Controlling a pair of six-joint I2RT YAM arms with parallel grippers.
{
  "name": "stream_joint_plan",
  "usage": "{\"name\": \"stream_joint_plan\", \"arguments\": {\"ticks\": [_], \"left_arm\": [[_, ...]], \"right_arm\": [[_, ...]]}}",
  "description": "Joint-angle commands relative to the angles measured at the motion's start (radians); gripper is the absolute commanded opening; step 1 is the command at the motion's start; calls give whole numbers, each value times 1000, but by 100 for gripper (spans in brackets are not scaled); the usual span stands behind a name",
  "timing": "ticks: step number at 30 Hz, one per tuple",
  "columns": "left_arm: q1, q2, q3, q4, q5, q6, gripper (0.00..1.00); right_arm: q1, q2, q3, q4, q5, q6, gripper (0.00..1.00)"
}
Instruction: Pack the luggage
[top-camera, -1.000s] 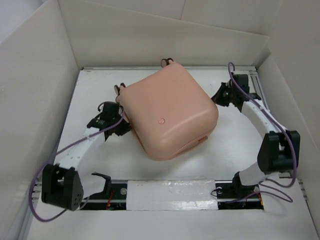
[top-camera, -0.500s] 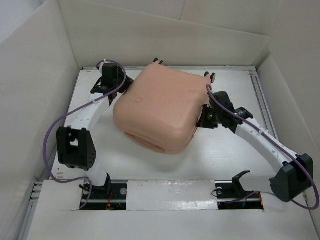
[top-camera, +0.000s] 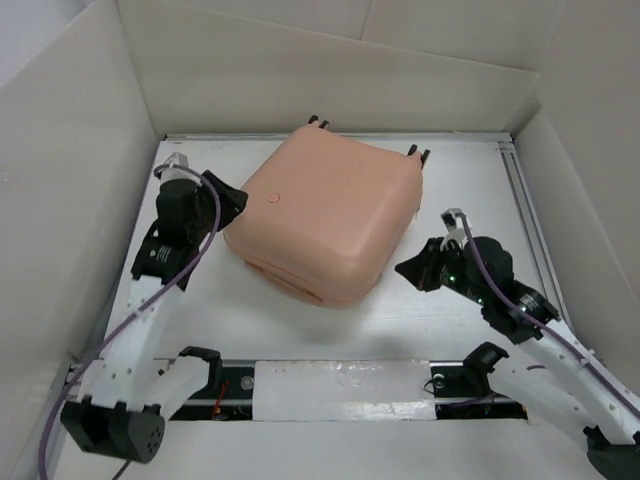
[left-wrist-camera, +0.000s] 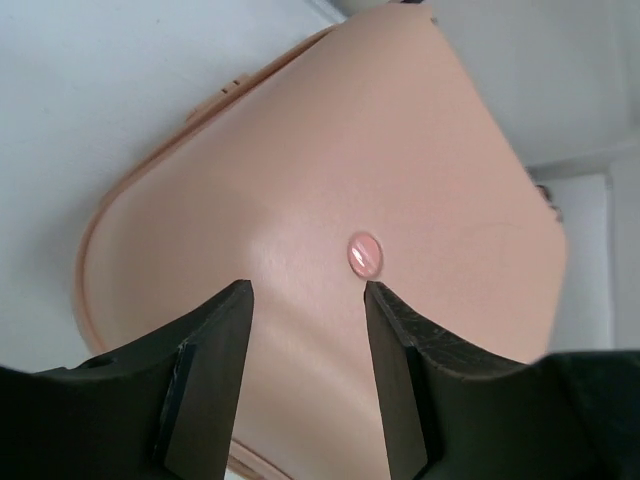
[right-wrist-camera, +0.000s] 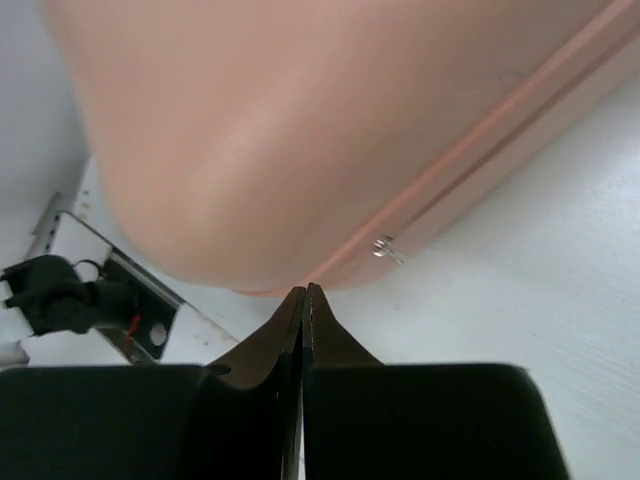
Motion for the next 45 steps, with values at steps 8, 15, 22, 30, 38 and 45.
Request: {"name": "stream_joint_plan", "arguments": {"ticks": [8,15,22,30,38,45], "left_arm": [[10,-509,-292,95,136,-111,0],[-94,-424,-230,-155,165,79,0],[-210,-650,-421,-97,259,9,10],[-234,-860,-703,43,375,-215,24],[-234,-739,-838,210,257,-268,40],[-234,-742,-1000,376,193,-378,57]], "right_arm": [[31,-130,-282,316,13,98,1],[10,-12,-422,555,-65,117,12],[10,71,-476,696,-88,73,39],[10,163,-642,1055,-61,111,44],[10,167,-620,1046,-62,19,52],[10,128,-609,1035,-42,-42,53]]}}
